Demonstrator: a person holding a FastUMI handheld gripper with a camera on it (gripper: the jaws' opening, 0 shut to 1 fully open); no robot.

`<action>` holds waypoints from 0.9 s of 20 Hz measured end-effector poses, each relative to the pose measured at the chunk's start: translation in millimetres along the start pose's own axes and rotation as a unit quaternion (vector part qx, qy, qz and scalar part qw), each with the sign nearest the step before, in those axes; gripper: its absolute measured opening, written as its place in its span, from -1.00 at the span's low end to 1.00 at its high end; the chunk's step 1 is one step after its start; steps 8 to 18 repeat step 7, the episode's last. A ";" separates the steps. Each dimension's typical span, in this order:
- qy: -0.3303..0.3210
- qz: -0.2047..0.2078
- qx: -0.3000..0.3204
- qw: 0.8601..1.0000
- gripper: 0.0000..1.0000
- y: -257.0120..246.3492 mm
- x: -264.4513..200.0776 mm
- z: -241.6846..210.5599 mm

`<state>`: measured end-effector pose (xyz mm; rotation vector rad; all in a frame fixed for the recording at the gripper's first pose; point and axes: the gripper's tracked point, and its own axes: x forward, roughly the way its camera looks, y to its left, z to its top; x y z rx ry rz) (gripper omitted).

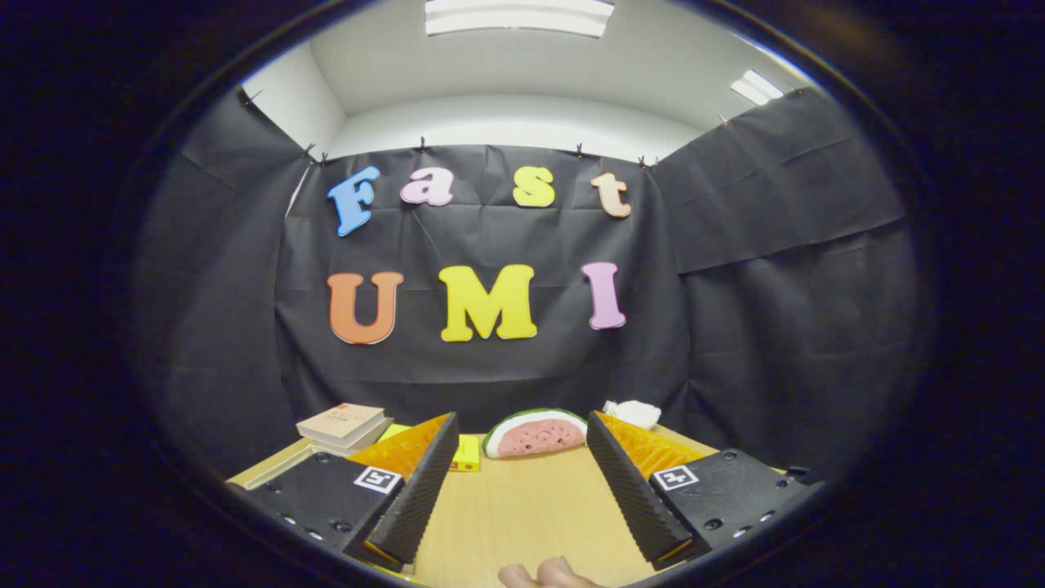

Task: Open the storage box then place both shoes into the box .Put the left shoe in first, then the right shoe, with the right side of both shoes facing outward in a uniform manner.

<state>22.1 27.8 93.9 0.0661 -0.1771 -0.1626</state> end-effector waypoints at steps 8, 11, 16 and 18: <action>0.018 0.016 -0.002 1.000 0.92 3.5 -2.4 -11.1; 0.018 0.016 -0.002 1.000 0.92 3.5 -2.4 -11.1; 0.018 0.016 -0.002 1.000 0.92 3.5 -2.4 -11.1; 0.018 0.016 -0.002 1.000 0.92 3.5 -2.4 -11.1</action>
